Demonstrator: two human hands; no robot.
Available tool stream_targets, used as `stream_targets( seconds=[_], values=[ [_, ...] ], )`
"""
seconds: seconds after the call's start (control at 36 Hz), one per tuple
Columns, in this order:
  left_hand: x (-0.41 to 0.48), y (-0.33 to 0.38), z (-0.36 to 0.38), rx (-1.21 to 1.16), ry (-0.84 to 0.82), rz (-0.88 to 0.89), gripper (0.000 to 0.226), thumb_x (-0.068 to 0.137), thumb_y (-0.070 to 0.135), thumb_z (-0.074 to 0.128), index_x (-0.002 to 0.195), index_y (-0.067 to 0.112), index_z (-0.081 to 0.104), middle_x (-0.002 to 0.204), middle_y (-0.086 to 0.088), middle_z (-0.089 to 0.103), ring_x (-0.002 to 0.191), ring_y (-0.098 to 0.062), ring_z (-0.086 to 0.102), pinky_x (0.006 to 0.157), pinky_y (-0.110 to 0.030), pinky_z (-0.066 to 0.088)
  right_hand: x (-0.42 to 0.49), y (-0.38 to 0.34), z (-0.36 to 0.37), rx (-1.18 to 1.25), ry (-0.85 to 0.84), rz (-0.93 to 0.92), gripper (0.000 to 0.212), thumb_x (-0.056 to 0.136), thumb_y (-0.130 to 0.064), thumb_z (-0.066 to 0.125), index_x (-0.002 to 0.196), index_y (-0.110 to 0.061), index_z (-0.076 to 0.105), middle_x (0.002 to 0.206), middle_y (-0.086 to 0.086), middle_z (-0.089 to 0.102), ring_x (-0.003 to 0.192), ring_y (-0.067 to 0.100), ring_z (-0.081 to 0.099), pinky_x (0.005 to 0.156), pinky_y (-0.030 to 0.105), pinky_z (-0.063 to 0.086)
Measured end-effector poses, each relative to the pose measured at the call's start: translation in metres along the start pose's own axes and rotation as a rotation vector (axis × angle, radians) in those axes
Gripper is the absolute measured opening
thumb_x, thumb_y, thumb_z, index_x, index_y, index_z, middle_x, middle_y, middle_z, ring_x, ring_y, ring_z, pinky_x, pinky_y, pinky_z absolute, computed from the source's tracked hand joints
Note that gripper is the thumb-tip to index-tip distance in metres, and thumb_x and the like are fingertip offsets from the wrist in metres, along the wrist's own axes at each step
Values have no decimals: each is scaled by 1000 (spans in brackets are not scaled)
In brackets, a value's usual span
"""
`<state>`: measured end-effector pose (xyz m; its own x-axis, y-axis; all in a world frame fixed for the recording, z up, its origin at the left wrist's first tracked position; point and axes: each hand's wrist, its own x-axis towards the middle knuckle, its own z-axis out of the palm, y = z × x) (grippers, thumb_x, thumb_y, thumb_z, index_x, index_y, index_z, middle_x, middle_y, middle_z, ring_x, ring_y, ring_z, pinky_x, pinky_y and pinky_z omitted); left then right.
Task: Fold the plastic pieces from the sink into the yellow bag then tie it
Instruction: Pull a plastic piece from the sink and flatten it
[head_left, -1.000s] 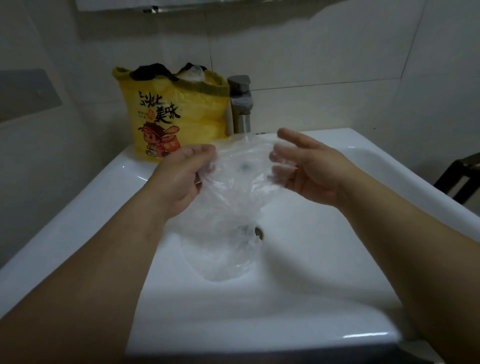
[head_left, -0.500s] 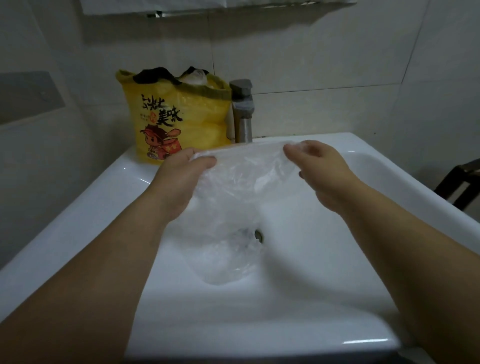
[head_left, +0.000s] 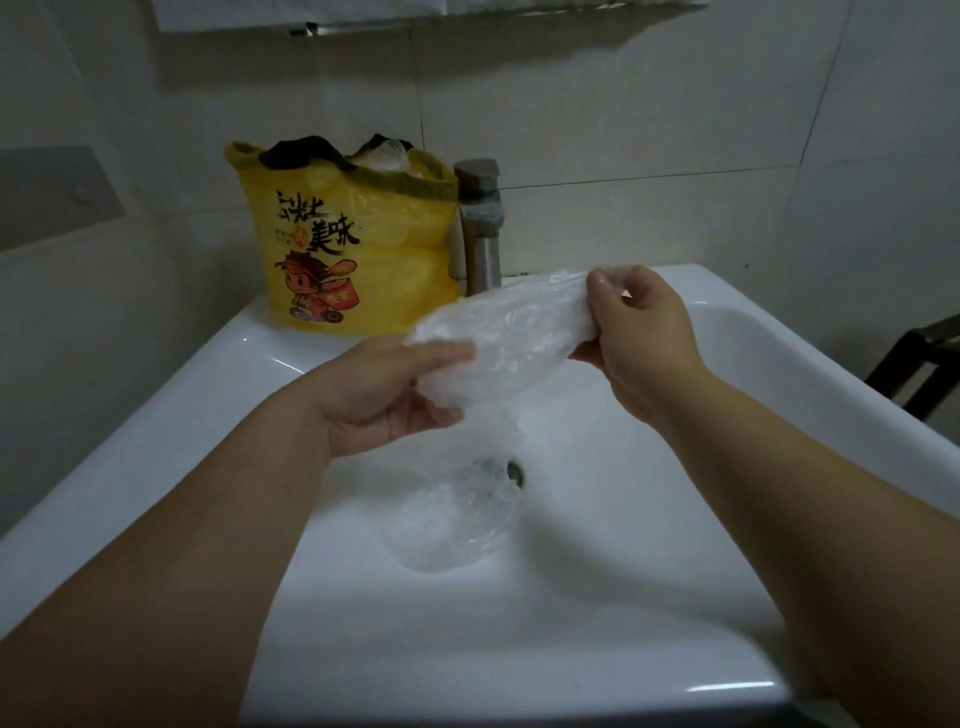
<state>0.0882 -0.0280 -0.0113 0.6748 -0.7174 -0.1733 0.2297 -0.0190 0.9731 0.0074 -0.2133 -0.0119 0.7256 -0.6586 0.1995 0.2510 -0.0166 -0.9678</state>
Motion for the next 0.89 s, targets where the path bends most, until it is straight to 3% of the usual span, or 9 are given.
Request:
stream_targets(
  seconds=[0.14, 0.28, 0.42, 0.47, 0.58, 0.67, 0.75, 0.83, 0.89],
  values=[
    [3, 7, -7, -114, 211, 132, 15, 88, -3, 58, 78, 8, 60, 70, -3, 64, 60, -5, 61, 55, -15, 53, 2, -6, -7, 72, -55, 92, 7, 99, -11, 49, 98, -9, 56, 85, 8, 54, 74, 19, 56, 60, 26, 59],
    [6, 11, -18, -418, 345, 213, 19, 93, 4, 50, 84, 17, 60, 81, 3, 67, 81, -12, 63, 76, -42, 53, -1, -10, -15, 13, -383, 236, 30, 91, 0, 58, 121, -5, 54, 88, 11, 57, 71, 19, 55, 64, 30, 60],
    [7, 11, -10, -374, 294, 289, 26, 96, -6, 41, 85, 11, 59, 67, 0, 68, 55, -4, 64, 53, -17, 53, -3, -18, -20, -94, -618, 388, 46, 78, -7, 70, 121, -13, 56, 111, 12, 65, 87, 25, 68, 69, 34, 60],
    [9, 8, -7, -298, 317, 303, 24, 95, -6, 44, 89, 10, 60, 73, 0, 68, 58, -3, 64, 54, -15, 52, -6, -19, -18, -181, -696, 410, 45, 69, -16, 73, 112, -7, 61, 95, 6, 68, 72, 15, 69, 60, 25, 56],
    [9, 12, -7, -407, 286, 399, 13, 97, 14, 52, 92, 10, 64, 79, 2, 70, 77, -8, 66, 65, -18, 56, -14, -11, -9, -333, -640, 331, 10, 84, -9, 69, 81, -2, 63, 58, 3, 57, 44, 5, 50, 44, 16, 42],
    [4, 11, -10, -431, 9, 455, 71, 82, 65, 54, 133, 16, 55, 130, -7, 63, 121, -26, 59, 103, -42, 46, -18, -9, 4, -74, -574, 352, 8, 88, -5, 63, 81, -2, 61, 60, 3, 57, 45, 5, 49, 43, 15, 41],
    [6, -12, 12, -81, -174, 164, 115, 42, 77, 77, 135, 13, 52, 129, -7, 62, 121, -25, 57, 103, -44, 43, -26, -5, 18, 47, -584, 372, 8, 91, -2, 59, 84, 0, 61, 67, 7, 60, 48, 8, 51, 41, 15, 41],
    [11, -21, 40, 8, -102, 105, 57, 62, 49, 84, 99, 9, 67, 89, -3, 72, 85, -17, 66, 70, -26, 55, -34, 3, 26, -71, -553, 299, 8, 92, 0, 55, 90, 4, 62, 74, 13, 61, 52, 11, 54, 44, 17, 42],
    [16, -16, 43, -114, 20, 156, 27, 78, 34, 70, 92, 11, 68, 87, -2, 72, 82, -15, 67, 63, -23, 55, -35, 5, 27, -95, -518, 269, 6, 92, -3, 58, 89, 1, 62, 73, 11, 59, 56, 13, 52, 46, 18, 43]
  ],
)
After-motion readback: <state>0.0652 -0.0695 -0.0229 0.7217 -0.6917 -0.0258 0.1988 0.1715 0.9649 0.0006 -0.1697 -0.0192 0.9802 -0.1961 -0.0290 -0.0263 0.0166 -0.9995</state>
